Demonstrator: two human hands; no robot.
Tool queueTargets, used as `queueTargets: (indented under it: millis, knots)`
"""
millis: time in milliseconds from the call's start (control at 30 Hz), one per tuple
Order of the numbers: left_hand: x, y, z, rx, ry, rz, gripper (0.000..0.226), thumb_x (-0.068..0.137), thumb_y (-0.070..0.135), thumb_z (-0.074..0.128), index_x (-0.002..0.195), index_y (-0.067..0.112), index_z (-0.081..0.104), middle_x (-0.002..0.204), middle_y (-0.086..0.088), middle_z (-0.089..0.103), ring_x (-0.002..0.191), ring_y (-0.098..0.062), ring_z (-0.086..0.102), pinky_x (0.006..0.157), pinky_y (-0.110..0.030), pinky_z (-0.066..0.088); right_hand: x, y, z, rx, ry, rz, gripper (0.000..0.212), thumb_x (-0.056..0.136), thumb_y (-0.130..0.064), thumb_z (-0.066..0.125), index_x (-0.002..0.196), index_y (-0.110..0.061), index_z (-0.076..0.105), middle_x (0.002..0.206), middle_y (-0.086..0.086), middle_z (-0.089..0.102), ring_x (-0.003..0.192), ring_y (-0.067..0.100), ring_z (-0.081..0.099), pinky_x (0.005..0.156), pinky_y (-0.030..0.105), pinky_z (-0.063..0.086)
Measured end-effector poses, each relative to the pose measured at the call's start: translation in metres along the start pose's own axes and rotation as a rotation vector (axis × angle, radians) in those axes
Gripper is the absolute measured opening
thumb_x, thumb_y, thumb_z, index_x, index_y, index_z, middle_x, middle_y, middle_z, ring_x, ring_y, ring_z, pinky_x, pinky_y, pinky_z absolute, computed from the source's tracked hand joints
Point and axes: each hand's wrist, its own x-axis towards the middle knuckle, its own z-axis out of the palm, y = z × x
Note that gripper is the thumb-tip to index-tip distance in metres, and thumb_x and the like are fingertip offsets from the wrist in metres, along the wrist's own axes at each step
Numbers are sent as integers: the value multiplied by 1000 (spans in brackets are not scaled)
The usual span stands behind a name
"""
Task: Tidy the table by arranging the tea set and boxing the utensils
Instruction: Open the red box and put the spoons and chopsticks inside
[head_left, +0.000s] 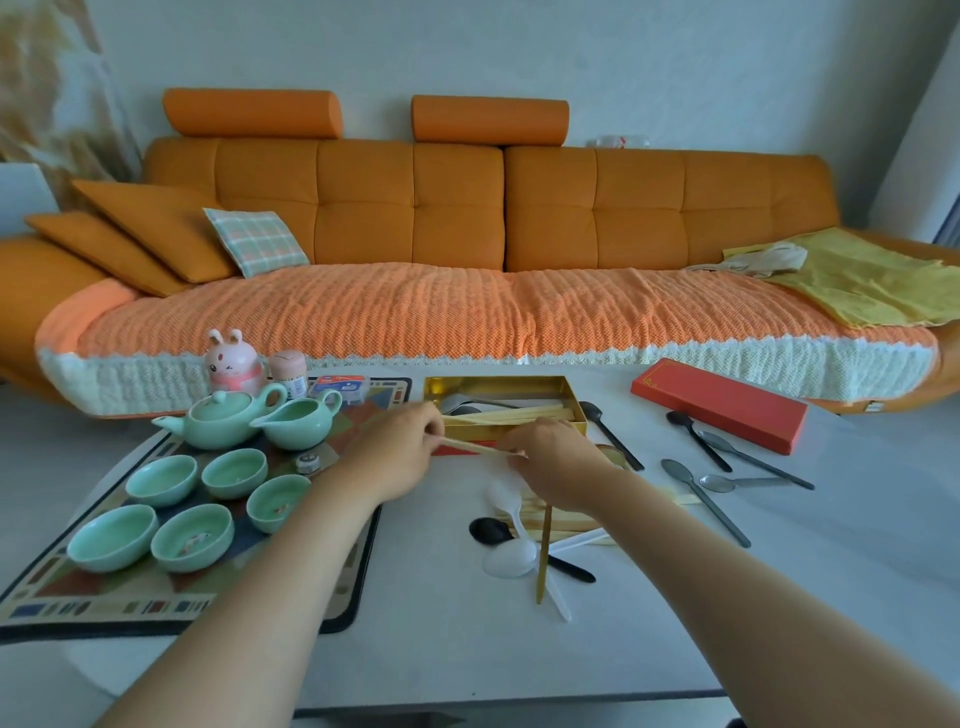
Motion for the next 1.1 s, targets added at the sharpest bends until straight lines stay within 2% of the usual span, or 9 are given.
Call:
queueTargets:
  millis: [133, 233, 300, 367, 467, 533, 667, 867, 1100]
  knots:
    - [6, -14, -13, -37, 151, -37, 7, 100, 21, 49, 95, 22, 54, 93, 9, 55, 77, -8, 52, 62, -25, 37, 5, -2, 0, 105, -23, 53, 26, 99, -13, 43, 105, -18, 68, 88, 2, 65, 81, 24, 57, 65, 34, 42]
    - [7, -22, -14, -16, 248, -62, 7, 100, 20, 49, 95, 22, 54, 92, 8, 55, 78, -12, 51, 63, -28, 37, 14, -4, 1, 250, 47, 97, 29, 100, -11, 43, 114, -16, 67, 105, 4, 68, 92, 26, 62, 78, 39, 52]
    - [9, -25, -12, 46, 324, -31, 7, 98, 18, 53, 94, 20, 58, 95, 6, 57, 90, -17, 51, 74, -32, 40, 21, -1, -1, 279, 149, 89, 32, 100, -9, 44, 123, -15, 66, 117, 4, 66, 103, 24, 61, 87, 37, 51]
    - [13, -27, -9, 105, 363, 4, 7, 95, 18, 56, 97, 19, 63, 101, 3, 58, 98, -21, 49, 81, -34, 40, 26, 4, -4, 241, 254, 94, 33, 99, -8, 45, 123, -15, 67, 115, 3, 66, 105, 23, 59, 85, 34, 48]
    - [18, -22, -2, 151, 318, 27, 21, 95, 22, 57, 115, 19, 64, 115, 2, 57, 109, -22, 47, 90, -38, 42, 32, 20, -7, 38, 359, 174, 33, 100, -11, 44, 120, -20, 68, 110, 3, 67, 102, 27, 54, 86, 39, 43]
    - [21, -16, 5, 198, 253, 64, 34, 96, 25, 55, 130, 20, 58, 130, 3, 54, 120, -21, 44, 99, -39, 38, 34, 31, -6, -53, 304, 244, 35, 98, -9, 45, 121, -24, 67, 112, 1, 66, 103, 27, 52, 87, 39, 41]
    - [25, -1, 21, 259, 39, 127, 49, 101, 34, 45, 148, 24, 39, 154, 6, 36, 142, -17, 30, 117, -41, 17, 36, 42, 4, 18, 202, 270, 38, 96, -4, 49, 117, -26, 69, 113, 2, 63, 107, 26, 50, 86, 39, 44]
    - [31, 5, 31, 249, -130, 77, 48, 100, 43, 42, 146, 26, 43, 147, 2, 48, 132, -23, 44, 112, -40, 25, 39, 39, 4, 123, 179, 235, 50, 93, 8, 38, 128, -17, 63, 130, 7, 54, 123, 26, 46, 98, 37, 44]
    - [33, 4, 38, 287, -124, 113, 59, 100, 48, 40, 153, 28, 28, 160, 7, 27, 146, -17, 24, 118, -39, 10, 29, 32, -7, 185, 14, 203, 44, 98, -12, 35, 129, -21, 64, 129, 2, 63, 100, 17, 58, 79, 26, 42]
